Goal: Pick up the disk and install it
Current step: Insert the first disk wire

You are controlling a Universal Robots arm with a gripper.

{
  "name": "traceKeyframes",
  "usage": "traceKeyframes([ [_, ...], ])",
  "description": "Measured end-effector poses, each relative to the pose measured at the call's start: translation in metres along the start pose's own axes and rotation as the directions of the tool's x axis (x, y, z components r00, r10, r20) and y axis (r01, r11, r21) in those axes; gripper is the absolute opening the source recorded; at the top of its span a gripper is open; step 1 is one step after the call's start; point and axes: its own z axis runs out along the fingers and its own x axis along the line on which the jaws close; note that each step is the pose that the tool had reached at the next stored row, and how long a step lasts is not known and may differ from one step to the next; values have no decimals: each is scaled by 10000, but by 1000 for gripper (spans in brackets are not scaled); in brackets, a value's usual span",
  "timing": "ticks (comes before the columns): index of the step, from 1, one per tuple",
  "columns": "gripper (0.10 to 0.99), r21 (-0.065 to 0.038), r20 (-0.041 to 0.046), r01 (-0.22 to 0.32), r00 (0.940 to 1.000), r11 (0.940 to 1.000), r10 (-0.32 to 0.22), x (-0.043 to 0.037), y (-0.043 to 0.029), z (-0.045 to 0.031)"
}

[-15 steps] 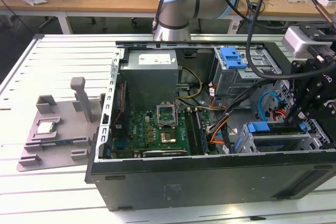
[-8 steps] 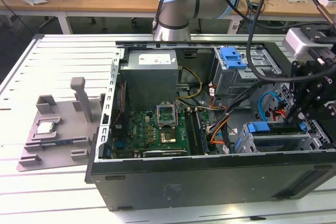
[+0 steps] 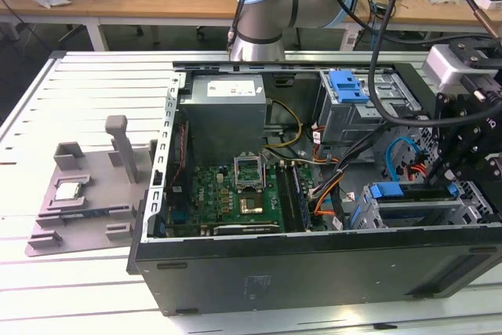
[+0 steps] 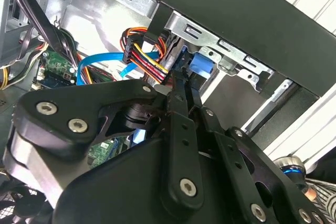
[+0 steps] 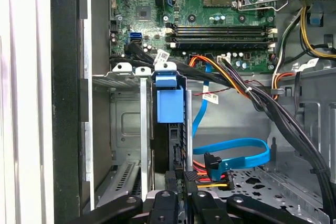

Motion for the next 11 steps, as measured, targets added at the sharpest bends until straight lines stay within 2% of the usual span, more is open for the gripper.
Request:
traceKeyframes([
  [5, 169, 0, 30, 0, 10000, 10000, 0, -2, 0, 2],
  [11, 169, -2, 33, -3, 10000, 10000, 3, -2, 0, 40],
])
